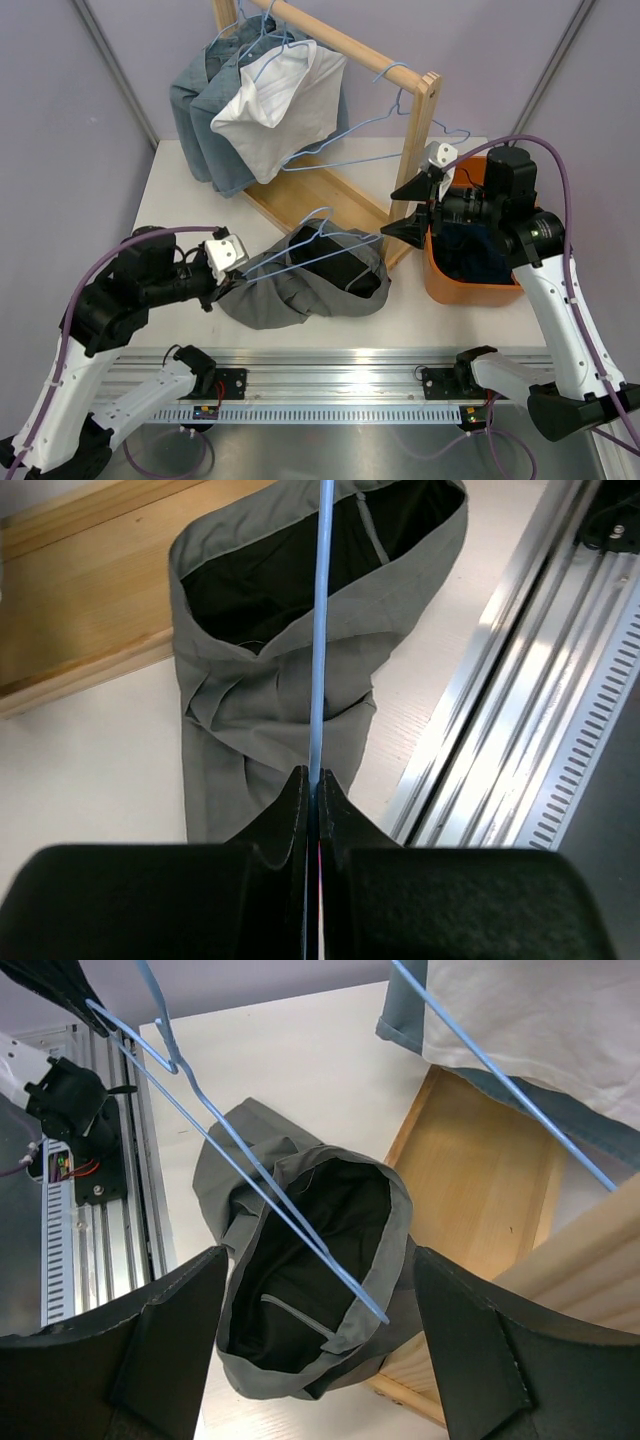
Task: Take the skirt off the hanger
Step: Place the hanger at the clothesline.
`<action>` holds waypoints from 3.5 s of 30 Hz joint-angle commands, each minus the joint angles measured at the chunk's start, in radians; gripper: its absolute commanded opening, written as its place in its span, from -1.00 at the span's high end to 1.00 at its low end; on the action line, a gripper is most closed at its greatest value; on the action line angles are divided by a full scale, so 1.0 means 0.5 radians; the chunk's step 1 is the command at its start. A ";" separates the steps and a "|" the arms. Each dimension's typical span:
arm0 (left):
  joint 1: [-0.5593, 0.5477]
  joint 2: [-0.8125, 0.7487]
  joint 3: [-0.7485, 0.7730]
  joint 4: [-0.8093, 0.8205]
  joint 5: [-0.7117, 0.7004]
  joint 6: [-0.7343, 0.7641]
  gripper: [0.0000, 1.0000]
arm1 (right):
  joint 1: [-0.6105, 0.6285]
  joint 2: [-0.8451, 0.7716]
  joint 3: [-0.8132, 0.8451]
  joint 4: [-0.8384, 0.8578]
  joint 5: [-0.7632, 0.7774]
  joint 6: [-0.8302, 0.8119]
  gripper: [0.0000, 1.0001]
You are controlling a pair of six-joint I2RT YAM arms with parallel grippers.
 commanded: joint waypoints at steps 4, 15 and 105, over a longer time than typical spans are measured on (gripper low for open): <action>0.008 -0.055 -0.051 0.116 -0.269 -0.068 1.00 | -0.085 -0.035 -0.009 0.147 -0.082 0.132 -0.65; 0.011 -0.187 -0.355 0.486 -0.750 -0.224 1.00 | -0.109 -0.050 -0.120 0.186 -0.067 0.165 -0.64; 0.300 1.914 1.497 1.579 0.265 -0.126 1.00 | -0.195 -0.305 -0.242 0.475 -0.359 0.577 -0.65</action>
